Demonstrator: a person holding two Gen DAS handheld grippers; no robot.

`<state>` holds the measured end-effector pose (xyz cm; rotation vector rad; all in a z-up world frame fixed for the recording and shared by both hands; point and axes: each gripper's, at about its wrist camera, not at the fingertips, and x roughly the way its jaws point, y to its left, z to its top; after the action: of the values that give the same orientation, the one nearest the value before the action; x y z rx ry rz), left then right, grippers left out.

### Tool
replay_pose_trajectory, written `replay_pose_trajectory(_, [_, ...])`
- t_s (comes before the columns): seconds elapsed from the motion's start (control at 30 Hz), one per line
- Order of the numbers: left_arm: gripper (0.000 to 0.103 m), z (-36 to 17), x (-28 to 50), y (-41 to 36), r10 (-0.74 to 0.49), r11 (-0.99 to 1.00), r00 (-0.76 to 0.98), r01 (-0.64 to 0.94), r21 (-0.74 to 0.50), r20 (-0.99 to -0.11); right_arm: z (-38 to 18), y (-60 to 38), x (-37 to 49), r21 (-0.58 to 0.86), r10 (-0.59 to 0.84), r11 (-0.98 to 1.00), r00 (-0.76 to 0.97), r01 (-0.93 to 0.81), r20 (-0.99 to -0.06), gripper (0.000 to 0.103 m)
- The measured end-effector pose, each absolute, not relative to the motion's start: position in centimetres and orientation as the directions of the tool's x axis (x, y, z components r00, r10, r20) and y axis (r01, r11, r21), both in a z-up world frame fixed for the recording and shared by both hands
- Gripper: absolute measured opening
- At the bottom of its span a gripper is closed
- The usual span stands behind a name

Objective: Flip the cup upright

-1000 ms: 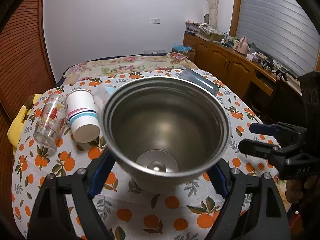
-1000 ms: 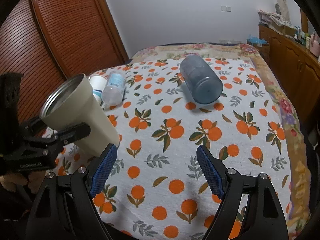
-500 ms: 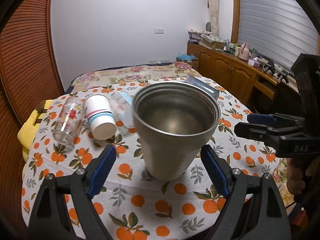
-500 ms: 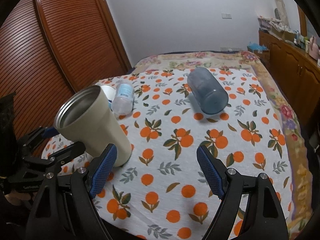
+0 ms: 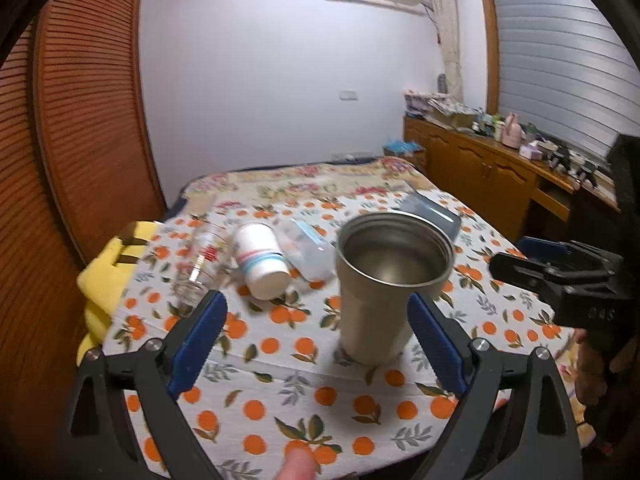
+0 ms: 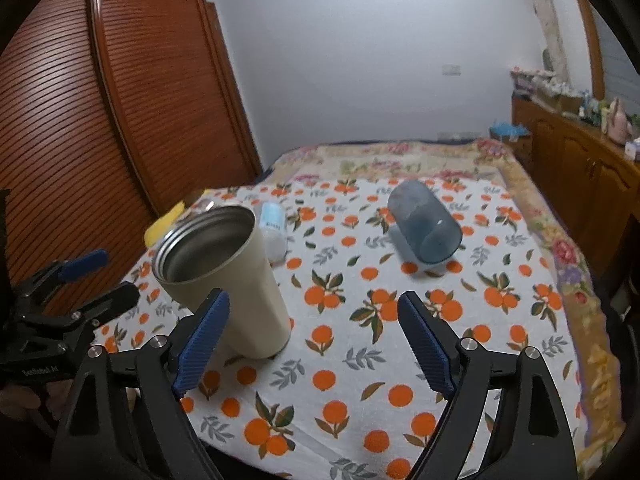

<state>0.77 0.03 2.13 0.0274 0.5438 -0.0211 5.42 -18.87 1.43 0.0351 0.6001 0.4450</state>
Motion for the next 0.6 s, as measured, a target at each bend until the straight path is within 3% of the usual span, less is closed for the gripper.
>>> replay_pose_trajectory(0.2, [0.094,2.3,-0.1,0.7,0.015,1.0,0.871,-0.005,0.022,-0.49,2.2,-18.6,2.8,0.103,0.357,0.931,0.825,-0.349,-0.437,0.101])
replay_pose_trajectory(0.37, [0.1,2.1,-0.8,0.8,0.019,1.0,0.88,-0.014,0.014,-0.475,2.4,-18.7,1.8,0.097,0.334,0.941,0.854,-0.323,-0.399,0.103])
replay_pose_trajectory(0.6, [0.101,1.6,-0.9,0.6,0.016,1.0,0.868,-0.016,0.005,-0.496,2.1,-19.0,1.4,0.094,0.303,0.952,0.866,-0.29,-0.398,0.103])
